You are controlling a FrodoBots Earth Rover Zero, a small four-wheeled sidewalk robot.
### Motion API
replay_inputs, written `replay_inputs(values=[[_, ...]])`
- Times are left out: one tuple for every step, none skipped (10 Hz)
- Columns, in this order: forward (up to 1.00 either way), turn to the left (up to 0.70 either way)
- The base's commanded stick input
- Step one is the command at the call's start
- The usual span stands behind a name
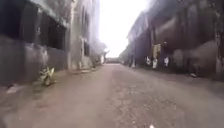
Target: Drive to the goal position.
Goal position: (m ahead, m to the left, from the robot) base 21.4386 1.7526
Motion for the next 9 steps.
replay_inputs(values=[[1.00, 0.00], [1.00, 0.00], [1.00, 0.00], [1.00, 0.00], [1.00, 0.00], [1.00, 0.00], [1.00, 0.00], [1.00, 0.00], [1.00, 0.00]])
